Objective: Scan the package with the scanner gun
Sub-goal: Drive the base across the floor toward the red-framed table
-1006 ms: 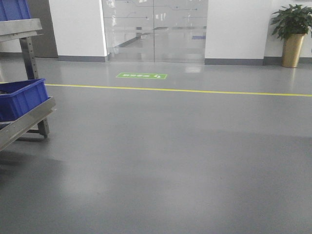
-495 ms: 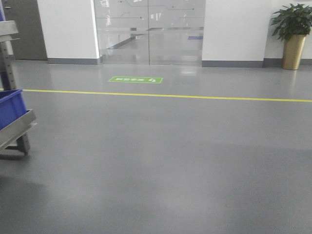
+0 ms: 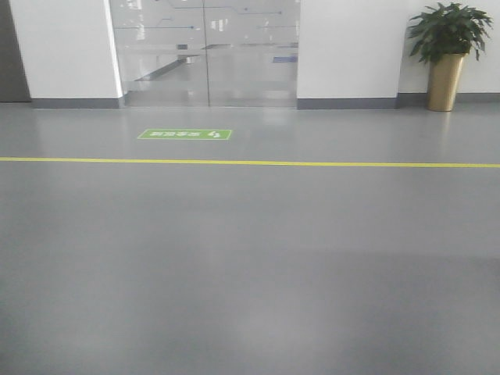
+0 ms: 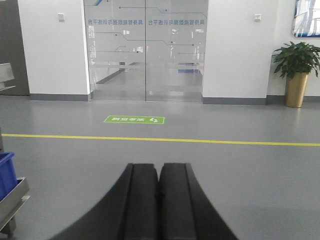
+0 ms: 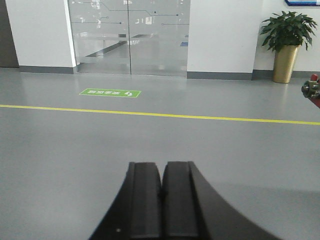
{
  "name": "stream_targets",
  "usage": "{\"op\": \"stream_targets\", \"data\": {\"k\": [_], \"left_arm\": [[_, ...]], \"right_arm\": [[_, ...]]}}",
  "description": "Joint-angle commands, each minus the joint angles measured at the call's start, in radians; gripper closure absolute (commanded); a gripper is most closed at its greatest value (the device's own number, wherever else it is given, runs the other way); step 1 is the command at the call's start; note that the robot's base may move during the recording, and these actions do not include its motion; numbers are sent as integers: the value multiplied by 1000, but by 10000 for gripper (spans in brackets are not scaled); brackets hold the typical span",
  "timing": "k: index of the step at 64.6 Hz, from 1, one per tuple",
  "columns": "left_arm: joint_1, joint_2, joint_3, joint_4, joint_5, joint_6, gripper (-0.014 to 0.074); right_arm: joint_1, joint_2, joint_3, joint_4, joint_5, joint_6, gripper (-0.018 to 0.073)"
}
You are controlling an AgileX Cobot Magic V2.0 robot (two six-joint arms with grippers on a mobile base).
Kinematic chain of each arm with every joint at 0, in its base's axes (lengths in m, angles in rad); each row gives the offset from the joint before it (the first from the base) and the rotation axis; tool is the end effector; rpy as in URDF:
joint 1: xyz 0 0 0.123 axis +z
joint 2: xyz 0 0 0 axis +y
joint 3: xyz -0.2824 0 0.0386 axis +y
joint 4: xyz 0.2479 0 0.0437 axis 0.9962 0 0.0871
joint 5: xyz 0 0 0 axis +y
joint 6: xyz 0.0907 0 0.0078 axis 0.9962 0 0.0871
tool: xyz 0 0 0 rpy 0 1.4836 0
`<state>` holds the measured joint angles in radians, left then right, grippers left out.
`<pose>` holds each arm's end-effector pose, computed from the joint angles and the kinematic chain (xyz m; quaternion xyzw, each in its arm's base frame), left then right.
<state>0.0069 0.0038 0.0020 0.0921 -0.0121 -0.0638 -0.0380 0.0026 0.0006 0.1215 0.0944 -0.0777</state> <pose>0.0565 0.0003 0.2133 0.0076 0.6733 0.0126 0.7393 0.0568 -0.0011 0.2042 0.0248 0.7101 0.0059 0.7036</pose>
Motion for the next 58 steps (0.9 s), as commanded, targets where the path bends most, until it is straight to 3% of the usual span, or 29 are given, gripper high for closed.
{"op": "stream_targets", "data": {"k": [1, 58], "left_arm": [[-1, -4, -2, -2, -23, 0, 708], [-1, -4, -2, -2, -23, 0, 708]], "right_arm": [[-2, -3, -1, -4, -14, -1, 718], [-2, -3, -1, -4, -14, -1, 718]]}}
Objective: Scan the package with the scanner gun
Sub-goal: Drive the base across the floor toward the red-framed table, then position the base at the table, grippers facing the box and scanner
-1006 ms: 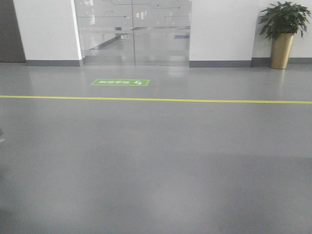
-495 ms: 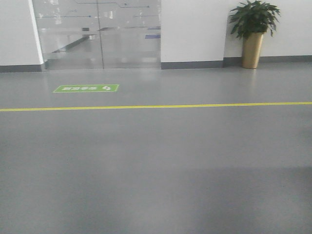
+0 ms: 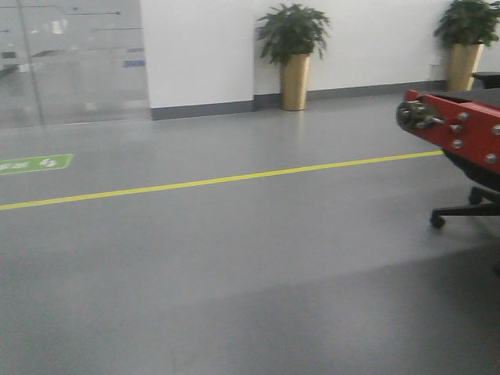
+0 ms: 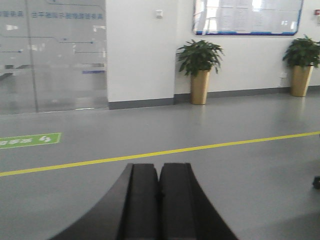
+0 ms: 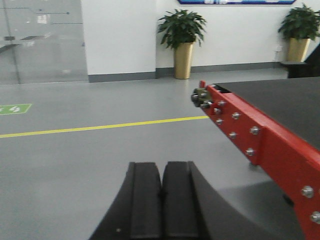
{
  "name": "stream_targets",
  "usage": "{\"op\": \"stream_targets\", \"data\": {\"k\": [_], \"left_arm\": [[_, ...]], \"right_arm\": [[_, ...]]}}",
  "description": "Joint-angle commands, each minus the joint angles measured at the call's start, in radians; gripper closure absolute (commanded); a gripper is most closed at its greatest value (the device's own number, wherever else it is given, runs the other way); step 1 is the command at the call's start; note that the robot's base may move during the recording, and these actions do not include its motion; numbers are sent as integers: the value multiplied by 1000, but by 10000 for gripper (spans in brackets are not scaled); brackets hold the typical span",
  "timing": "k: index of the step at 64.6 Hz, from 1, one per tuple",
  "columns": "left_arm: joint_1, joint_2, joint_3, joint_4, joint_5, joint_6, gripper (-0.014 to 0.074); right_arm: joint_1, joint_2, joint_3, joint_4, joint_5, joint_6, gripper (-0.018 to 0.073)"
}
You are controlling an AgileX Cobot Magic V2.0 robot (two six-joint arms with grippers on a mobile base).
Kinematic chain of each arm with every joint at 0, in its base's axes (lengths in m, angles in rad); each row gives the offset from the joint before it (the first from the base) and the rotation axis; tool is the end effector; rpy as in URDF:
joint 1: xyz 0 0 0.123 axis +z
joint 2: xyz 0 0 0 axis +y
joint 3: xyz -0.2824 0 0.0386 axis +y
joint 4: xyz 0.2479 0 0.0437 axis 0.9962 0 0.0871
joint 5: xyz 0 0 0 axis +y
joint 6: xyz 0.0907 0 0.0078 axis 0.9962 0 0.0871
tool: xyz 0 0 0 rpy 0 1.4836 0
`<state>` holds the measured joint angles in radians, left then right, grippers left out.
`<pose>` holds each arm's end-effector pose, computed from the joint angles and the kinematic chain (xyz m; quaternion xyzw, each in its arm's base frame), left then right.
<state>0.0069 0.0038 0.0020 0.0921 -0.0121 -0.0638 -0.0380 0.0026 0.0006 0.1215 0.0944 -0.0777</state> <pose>0.0565 0.0003 0.2133 0.0076 0.6733 0.0126 0.7393 0.0568 -0.0011 0.2042 0.0248 0.7101 0.0059 0.7036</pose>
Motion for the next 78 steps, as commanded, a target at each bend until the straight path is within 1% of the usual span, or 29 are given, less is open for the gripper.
{"op": "stream_targets", "data": {"k": [1, 78], "left_arm": [[-1, -4, -2, -2, -23, 0, 708], [-1, -4, -2, -2, -23, 0, 708]], "right_arm": [[-2, -3, -1, -4, -14, -1, 718], [-2, -3, -1, -4, -14, -1, 718]]}}
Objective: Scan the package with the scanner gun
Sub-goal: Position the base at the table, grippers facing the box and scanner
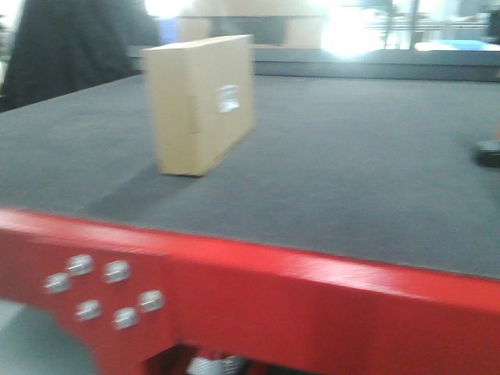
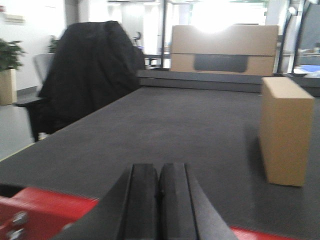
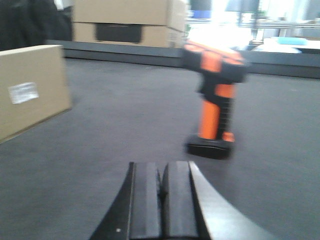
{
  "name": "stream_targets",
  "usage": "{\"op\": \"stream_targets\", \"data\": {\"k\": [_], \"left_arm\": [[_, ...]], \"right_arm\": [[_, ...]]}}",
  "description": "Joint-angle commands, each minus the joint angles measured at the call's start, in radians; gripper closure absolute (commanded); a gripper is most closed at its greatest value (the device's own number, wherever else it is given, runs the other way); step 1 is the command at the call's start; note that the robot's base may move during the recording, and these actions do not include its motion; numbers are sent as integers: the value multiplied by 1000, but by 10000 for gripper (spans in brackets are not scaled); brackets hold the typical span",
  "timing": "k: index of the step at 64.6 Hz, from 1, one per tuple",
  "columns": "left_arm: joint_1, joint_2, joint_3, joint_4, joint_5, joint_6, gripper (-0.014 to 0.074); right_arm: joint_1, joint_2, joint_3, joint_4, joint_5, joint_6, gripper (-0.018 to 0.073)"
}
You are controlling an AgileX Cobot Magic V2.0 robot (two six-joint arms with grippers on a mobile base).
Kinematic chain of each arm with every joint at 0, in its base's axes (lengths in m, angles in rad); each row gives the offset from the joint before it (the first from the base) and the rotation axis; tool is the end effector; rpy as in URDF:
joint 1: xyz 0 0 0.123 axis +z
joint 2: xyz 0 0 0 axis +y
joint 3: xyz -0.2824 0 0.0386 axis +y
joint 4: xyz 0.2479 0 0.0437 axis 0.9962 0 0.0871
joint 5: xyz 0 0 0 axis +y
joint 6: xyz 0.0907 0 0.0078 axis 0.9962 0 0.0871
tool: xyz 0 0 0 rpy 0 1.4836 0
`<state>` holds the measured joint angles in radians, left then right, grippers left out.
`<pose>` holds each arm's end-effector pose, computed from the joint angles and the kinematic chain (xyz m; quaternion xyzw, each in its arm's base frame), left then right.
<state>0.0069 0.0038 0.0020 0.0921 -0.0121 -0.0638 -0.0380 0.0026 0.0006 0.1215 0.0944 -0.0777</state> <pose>0.0565 0.0003 0.2133 0.0076 0.6733 0.0126 0.7393 0.0568 -0.0011 0.2042 0.0248 0.7101 0.0059 0.7036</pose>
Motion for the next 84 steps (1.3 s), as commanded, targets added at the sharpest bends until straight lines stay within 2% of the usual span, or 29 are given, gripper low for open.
{"op": "stream_targets", "data": {"k": [1, 84], "left_arm": [[-1, -4, -2, -2, -23, 0, 708], [-1, -4, -2, -2, -23, 0, 708]], "right_arm": [[-2, -3, -1, -4, -14, -1, 718], [-2, -3, -1, -4, -14, -1, 718]]}}
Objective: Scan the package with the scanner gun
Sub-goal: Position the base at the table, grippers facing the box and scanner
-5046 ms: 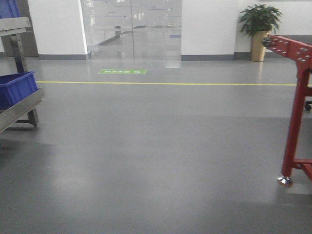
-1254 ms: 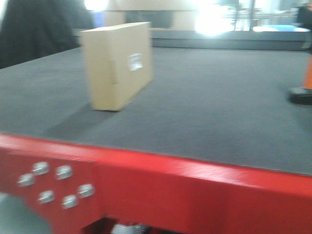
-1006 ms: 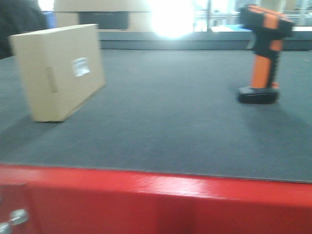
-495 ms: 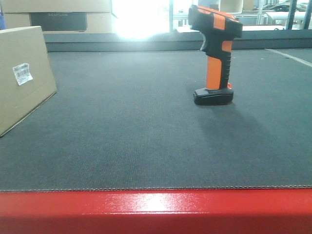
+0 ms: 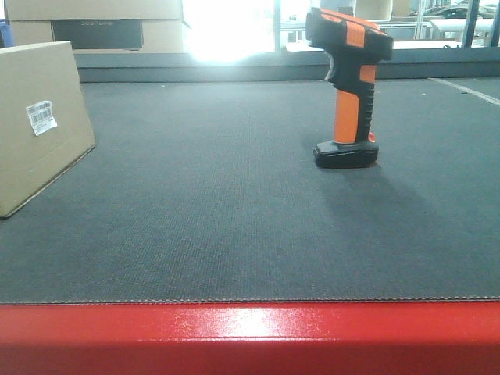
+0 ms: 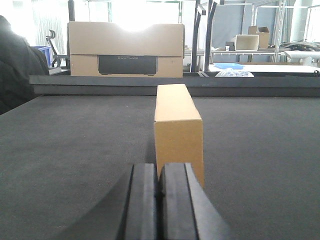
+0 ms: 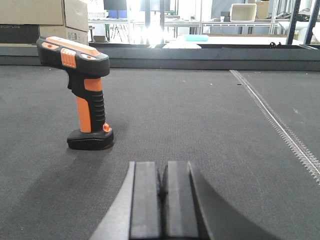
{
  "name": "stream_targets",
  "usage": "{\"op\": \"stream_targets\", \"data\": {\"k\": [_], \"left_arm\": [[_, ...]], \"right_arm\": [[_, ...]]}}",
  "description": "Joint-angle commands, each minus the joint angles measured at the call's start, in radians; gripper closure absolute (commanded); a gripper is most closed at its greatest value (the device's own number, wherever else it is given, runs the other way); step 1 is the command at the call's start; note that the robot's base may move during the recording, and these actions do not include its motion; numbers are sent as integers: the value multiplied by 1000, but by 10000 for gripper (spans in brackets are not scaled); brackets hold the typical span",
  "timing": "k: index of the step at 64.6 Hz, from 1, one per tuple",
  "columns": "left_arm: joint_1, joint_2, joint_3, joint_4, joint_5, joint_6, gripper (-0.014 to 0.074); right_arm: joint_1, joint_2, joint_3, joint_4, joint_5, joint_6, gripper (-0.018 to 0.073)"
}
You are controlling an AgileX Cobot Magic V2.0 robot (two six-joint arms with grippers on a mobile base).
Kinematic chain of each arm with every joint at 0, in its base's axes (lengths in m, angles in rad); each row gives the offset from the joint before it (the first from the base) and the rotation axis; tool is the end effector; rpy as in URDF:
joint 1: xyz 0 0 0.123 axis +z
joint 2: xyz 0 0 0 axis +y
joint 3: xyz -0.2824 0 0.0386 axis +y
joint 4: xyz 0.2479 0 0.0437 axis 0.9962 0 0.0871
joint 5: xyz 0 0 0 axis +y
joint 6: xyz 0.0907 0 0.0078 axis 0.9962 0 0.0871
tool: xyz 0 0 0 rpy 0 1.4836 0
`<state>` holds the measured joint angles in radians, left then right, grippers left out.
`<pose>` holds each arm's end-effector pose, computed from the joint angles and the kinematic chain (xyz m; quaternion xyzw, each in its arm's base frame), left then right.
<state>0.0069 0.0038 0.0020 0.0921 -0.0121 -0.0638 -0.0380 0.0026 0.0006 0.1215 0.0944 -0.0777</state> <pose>0.0565 0.0003 0.2133 0.0076 0.6733 0.0126 0.7393 0.0568 -0.0011 0.2042 0.0248 0.7101 0.0059 0.7036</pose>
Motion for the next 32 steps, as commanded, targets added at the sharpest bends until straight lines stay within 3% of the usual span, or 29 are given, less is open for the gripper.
{"op": "stream_targets", "data": {"k": [1, 32], "left_arm": [[-1, -4, -2, -2, -23, 0, 708], [-1, -4, -2, 0, -23, 0, 708]], "right_arm": [[-2, -3, -1, -4, -14, -1, 718], [-2, -3, -1, -4, -14, -1, 718]]}}
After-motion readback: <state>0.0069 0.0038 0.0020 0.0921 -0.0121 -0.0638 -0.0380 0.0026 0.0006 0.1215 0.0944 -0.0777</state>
